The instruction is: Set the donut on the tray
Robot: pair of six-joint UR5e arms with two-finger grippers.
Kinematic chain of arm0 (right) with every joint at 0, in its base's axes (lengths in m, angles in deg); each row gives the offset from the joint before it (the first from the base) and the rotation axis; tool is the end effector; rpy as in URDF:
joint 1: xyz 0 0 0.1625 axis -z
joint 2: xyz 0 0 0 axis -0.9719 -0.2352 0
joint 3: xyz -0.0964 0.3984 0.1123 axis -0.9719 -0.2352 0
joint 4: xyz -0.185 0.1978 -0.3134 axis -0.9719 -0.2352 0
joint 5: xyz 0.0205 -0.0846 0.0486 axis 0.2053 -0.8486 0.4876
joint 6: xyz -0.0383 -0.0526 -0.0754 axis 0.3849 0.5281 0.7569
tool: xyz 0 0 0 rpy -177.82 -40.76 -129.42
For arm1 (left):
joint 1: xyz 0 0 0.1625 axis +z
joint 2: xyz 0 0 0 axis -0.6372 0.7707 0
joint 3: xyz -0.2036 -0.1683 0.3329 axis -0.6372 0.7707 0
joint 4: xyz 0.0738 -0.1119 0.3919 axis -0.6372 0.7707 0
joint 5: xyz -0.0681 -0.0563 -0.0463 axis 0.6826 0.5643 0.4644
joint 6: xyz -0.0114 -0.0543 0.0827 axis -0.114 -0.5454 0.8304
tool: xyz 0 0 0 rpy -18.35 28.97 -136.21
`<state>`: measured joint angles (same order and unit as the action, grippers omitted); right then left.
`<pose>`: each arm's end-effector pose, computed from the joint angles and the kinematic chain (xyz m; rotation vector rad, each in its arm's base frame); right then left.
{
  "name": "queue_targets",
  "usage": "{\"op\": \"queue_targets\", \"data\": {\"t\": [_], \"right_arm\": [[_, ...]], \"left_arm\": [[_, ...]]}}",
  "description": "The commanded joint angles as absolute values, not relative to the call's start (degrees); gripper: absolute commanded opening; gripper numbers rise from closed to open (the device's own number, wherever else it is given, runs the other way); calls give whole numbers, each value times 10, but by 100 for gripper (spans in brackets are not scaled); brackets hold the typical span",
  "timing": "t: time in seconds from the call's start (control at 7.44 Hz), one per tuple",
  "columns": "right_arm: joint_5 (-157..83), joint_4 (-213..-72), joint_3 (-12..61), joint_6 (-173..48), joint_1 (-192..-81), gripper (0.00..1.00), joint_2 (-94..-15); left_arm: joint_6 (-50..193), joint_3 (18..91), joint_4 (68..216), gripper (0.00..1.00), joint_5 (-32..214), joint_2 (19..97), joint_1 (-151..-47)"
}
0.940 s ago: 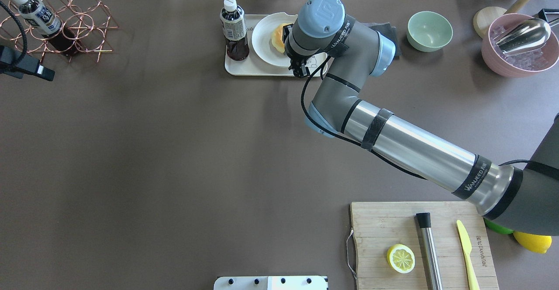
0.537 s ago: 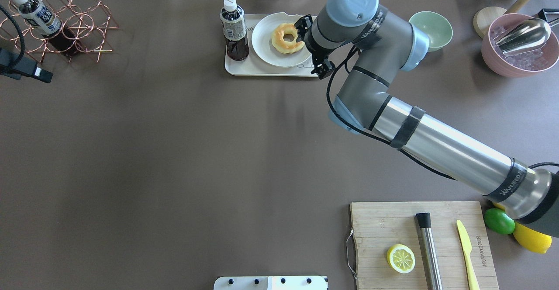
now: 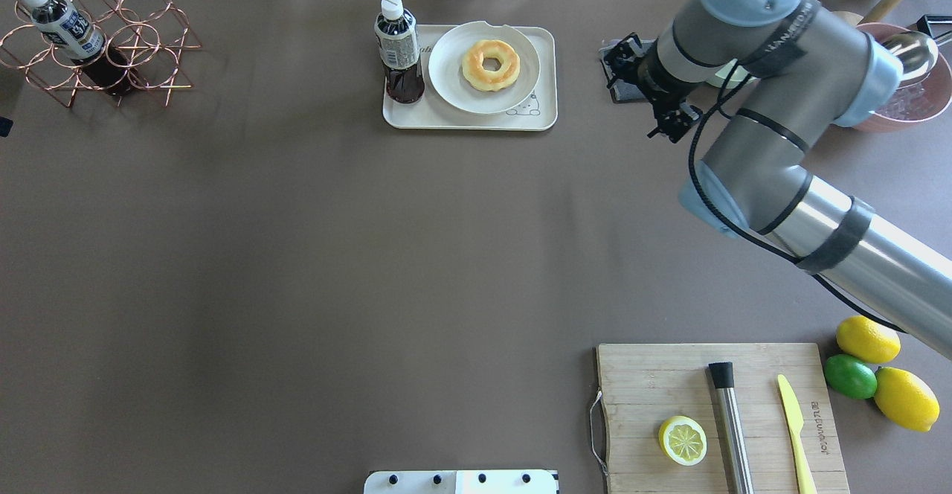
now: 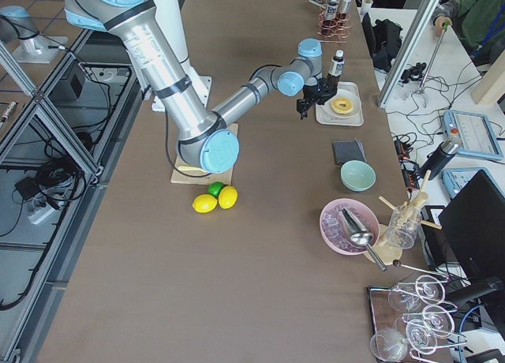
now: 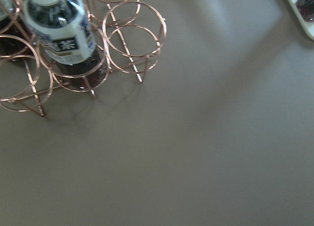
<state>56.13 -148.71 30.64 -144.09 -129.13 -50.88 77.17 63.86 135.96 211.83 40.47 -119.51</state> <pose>-0.3135 -0.5593 0.3427 -0.1505 -0.8297 0.8442 0.0364 -0.5170 0.5018 0.3759 0.9607 0.2777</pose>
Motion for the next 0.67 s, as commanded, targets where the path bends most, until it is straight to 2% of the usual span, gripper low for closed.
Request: {"op": "queue_targets", "data": {"t": [0.0, 0.27, 0.54], "right_arm": [[591, -1496, 381, -1183, -1398, 100, -683], [623, -1506, 375, -946, -1508, 100, -760], [621, -1607, 370, -689, -1606, 100, -776]], "left_arm": [[923, 559, 1328, 100, 2116, 406, -1258], [1045, 549, 1240, 100, 2097, 411, -1295], [1088, 541, 1160, 100, 2091, 416, -1323]]}}
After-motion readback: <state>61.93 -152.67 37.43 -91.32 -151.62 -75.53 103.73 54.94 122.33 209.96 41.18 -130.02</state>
